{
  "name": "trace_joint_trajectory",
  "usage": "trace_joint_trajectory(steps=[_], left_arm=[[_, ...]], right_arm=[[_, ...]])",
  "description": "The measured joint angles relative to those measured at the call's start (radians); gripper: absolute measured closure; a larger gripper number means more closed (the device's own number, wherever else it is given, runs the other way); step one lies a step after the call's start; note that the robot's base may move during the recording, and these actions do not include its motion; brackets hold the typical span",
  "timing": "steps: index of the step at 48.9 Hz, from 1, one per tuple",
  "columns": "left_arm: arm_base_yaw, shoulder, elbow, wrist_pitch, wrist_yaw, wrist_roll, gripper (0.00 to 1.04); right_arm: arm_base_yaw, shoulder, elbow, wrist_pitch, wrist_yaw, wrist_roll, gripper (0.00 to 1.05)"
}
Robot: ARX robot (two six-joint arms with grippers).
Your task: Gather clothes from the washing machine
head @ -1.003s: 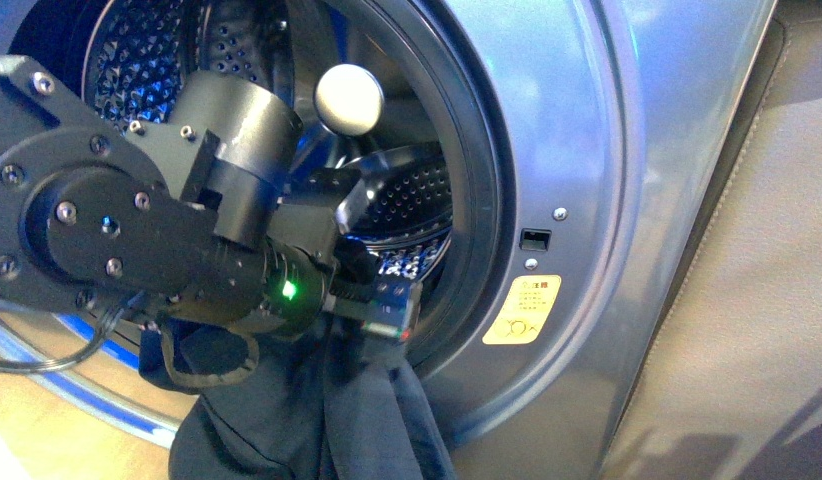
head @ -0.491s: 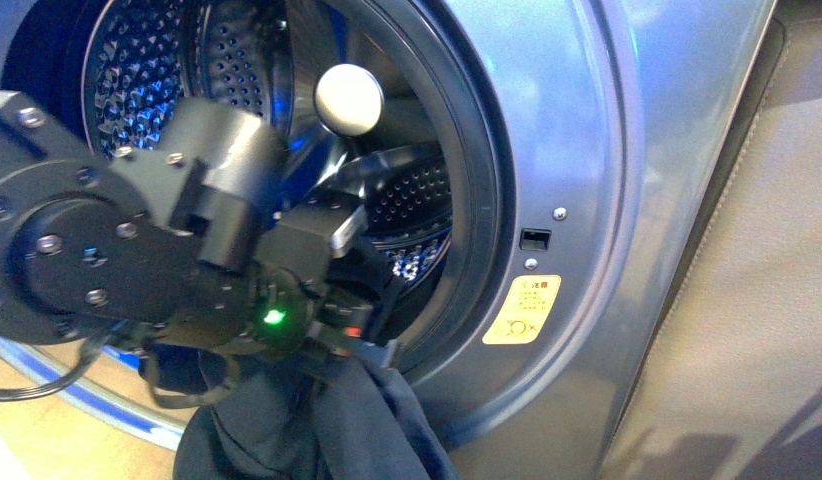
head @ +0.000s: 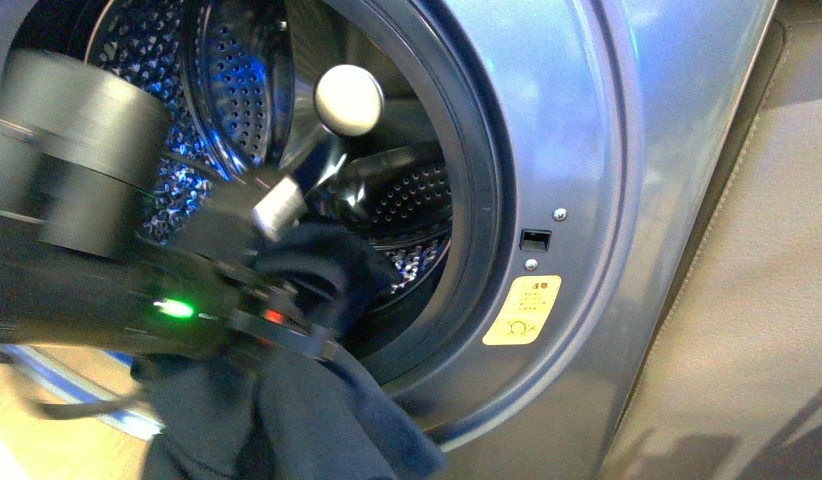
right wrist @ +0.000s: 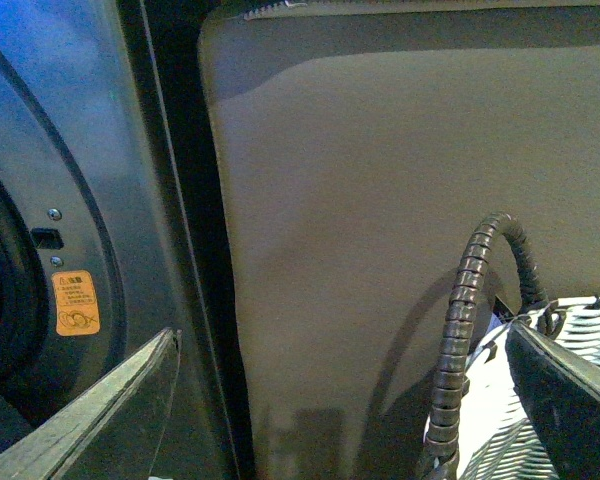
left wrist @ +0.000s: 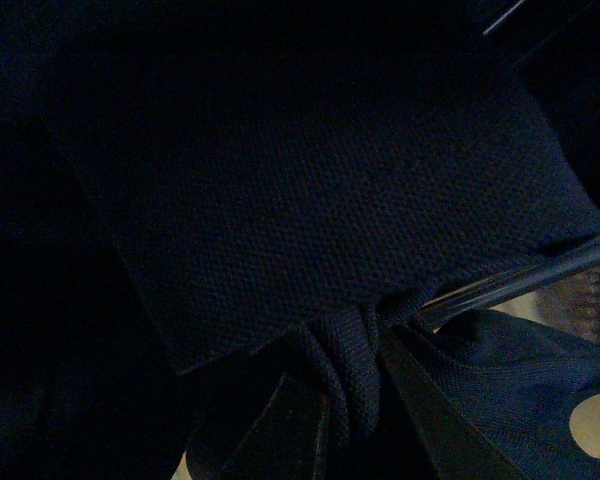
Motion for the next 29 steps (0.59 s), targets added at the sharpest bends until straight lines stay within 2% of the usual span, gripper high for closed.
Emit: trace_joint_trajectory(steps=[16,29], left_arm=[[0.017,-0.177,-0.093,0.015,0.103,0.009,0.97],[0.065,-0.36,-0.143,0.023,0.295,0.008,0.97]], right_arm=[[0.0,0.0,0.0,0.0,0.0,0.0,0.08],[0.0,0.0,0.0,0.0,0.0,0.0,0.08]])
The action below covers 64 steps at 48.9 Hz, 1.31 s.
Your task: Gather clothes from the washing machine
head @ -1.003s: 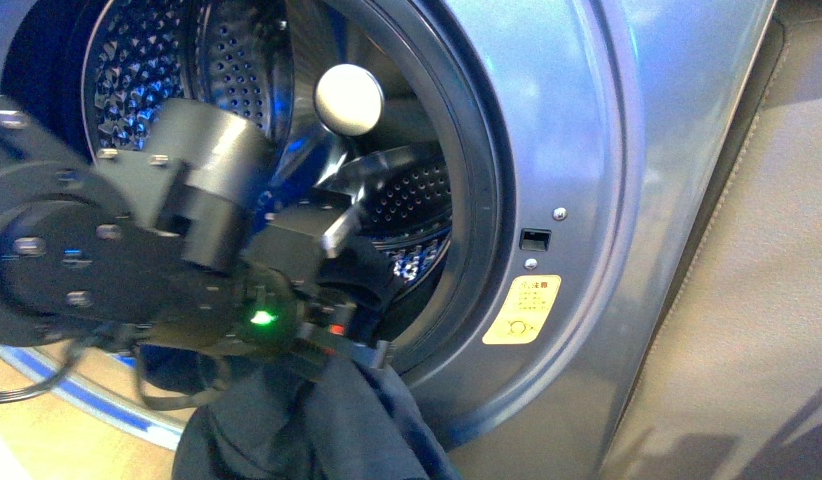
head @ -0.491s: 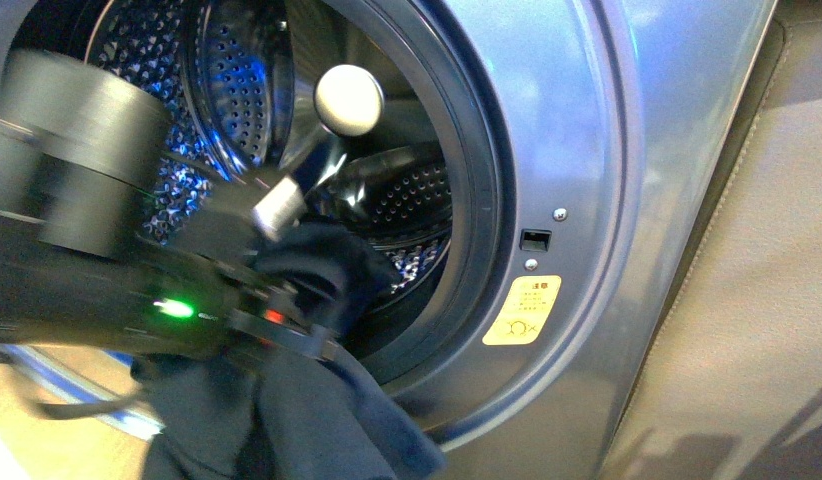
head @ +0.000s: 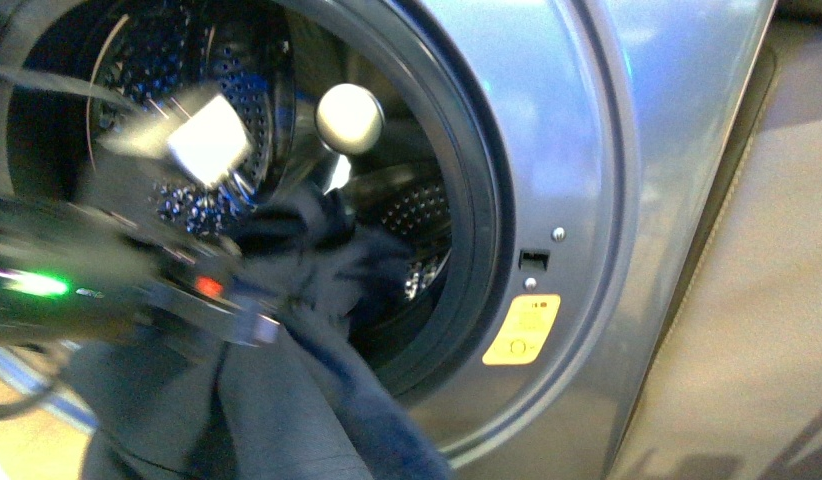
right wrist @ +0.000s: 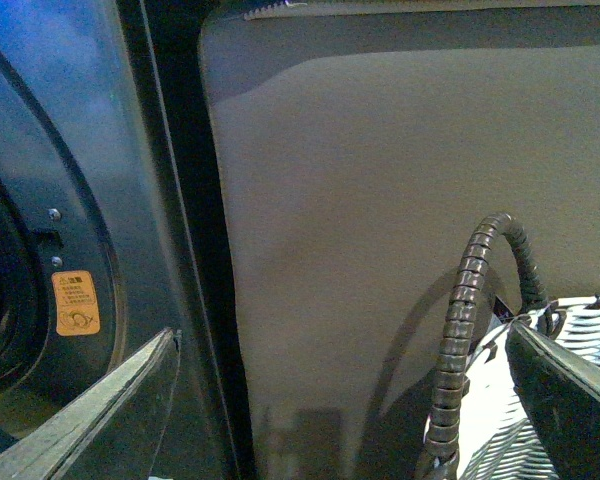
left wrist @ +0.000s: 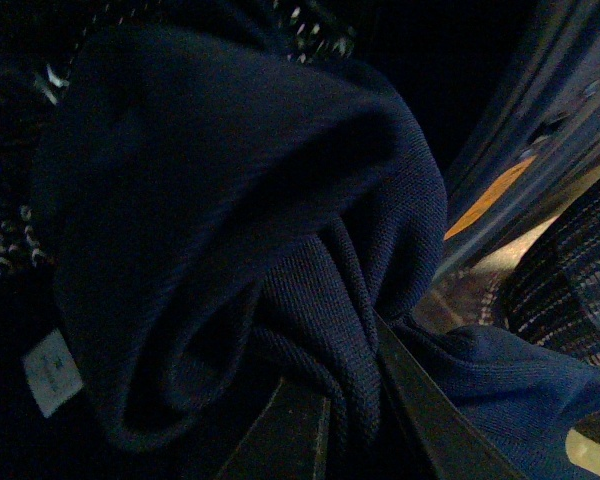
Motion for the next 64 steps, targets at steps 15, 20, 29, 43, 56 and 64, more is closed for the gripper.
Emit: trace_joint_trajectory(steps=[15,20,29,43,56,64], left_arm=[[0.078,-0.147,-0.002,-0.017,0.206,0.0,0.97],[0.087,-0.175,0.007,-0.034,0.245,0.002,0.97],[0.09,-0.207,0.068,-0.061,0.28,0.011,0.97],[0.068,-0.223,0.177,-0.101,0.279,0.015,0.97],[0.021,-0.223,0.315,-0.135,0.258,0.016,0.97],[-0.017,-0.216,0.412,-0.135,0.245,0.01,0.97]], right_arm=[[0.0,0.0,0.0,0.0,0.0,0.0,0.08],[0.0,0.0,0.0,0.0,0.0,0.0,0.08],[0.0,0.0,0.0,0.0,0.0,0.0,0.08],[0.0,0.0,0.0,0.0,0.0,0.0,0.08],[0.0,0.0,0.0,0.0,0.0,0.0,0.08],[0.0,0.0,0.0,0.0,0.0,0.0,0.08]])
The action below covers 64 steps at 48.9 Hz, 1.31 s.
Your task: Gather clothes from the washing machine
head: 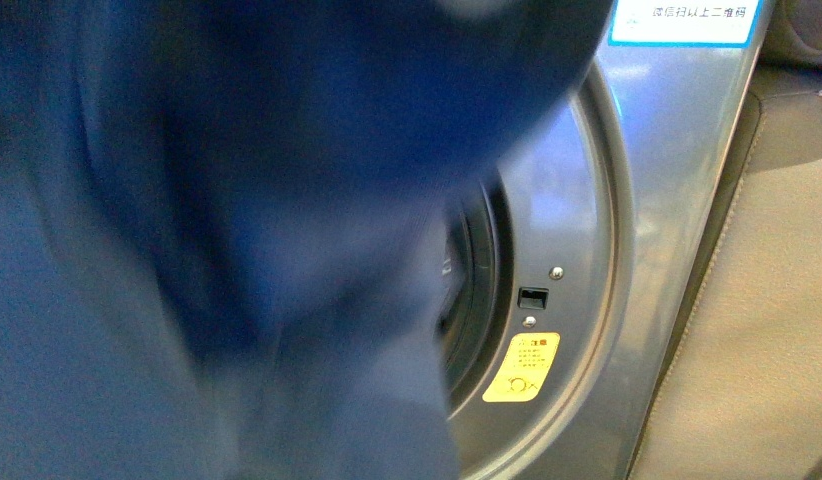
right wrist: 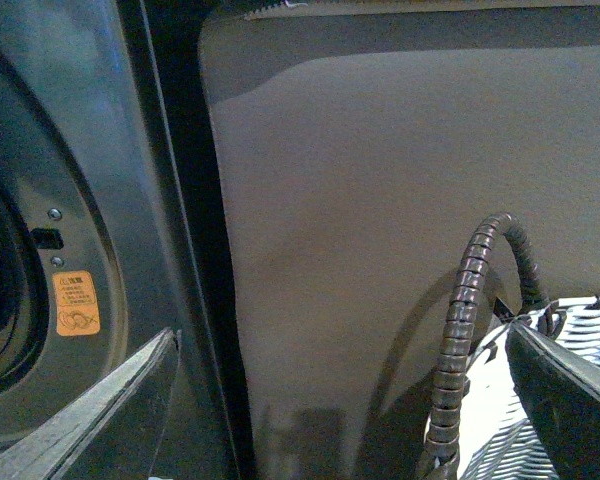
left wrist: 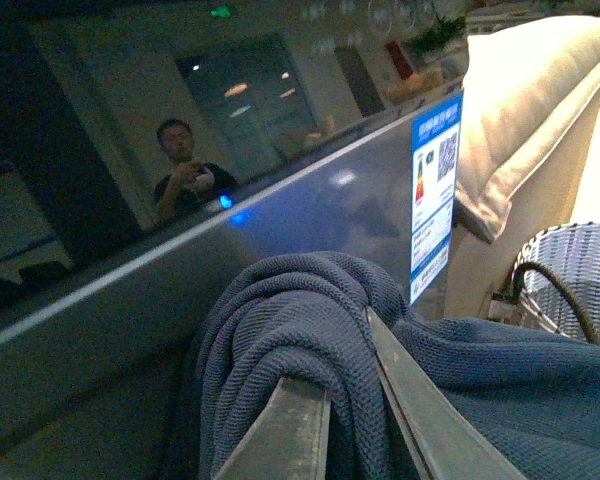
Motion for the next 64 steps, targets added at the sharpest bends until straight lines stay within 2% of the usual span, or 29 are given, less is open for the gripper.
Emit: trace_joint_trajectory(steps=[31,64], left_arm=[[-0.151,0.096,0.279,-0.057,-0.097,-0.027,0.97],[-0.325,0.404,0.859,-0.274,-0.278,-0.051,0.98]], right_arm=[[0.0,0.0,0.0,0.0,0.0,0.0,0.08],[0.0,0.0,0.0,0.0,0.0,0.0,0.08]])
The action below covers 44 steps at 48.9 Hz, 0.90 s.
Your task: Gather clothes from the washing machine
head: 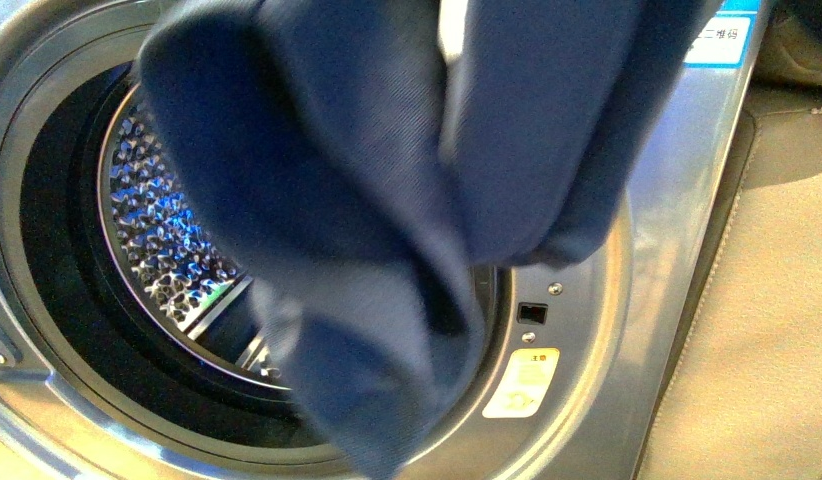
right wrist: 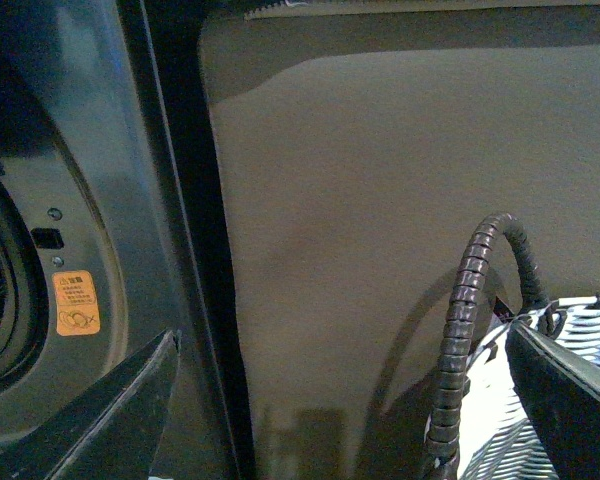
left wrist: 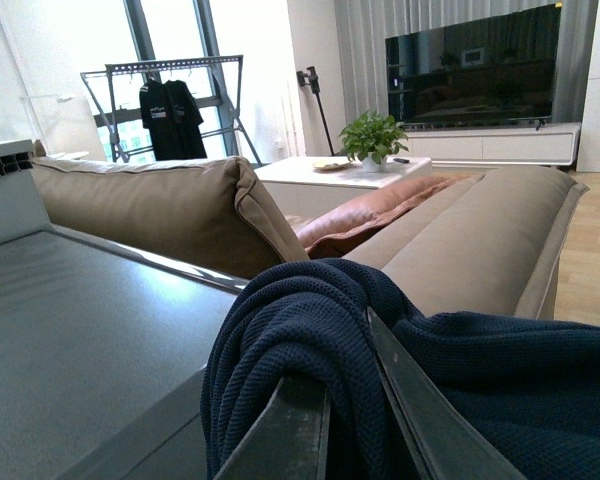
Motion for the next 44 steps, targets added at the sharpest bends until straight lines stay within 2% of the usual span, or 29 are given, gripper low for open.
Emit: trace_joint_trajectory(steps=[12,23,44], left_arm=[[-0.032,0.022,0.144,-0.052,-0.022,-0.001,0.98],[-0.072,0.014,0.155,-0.061,-0.024,0.006,0.98],[-0.074,0.007,0.158,-0.061,-0.027,0.006,0.98]], right_arm=[[0.0,0.0,0.0,0.0,0.0,0.0,0.08],[0.0,0.0,0.0,0.0,0.0,0.0,0.08],[0.0,0.0,0.0,0.0,0.0,0.0,0.08]])
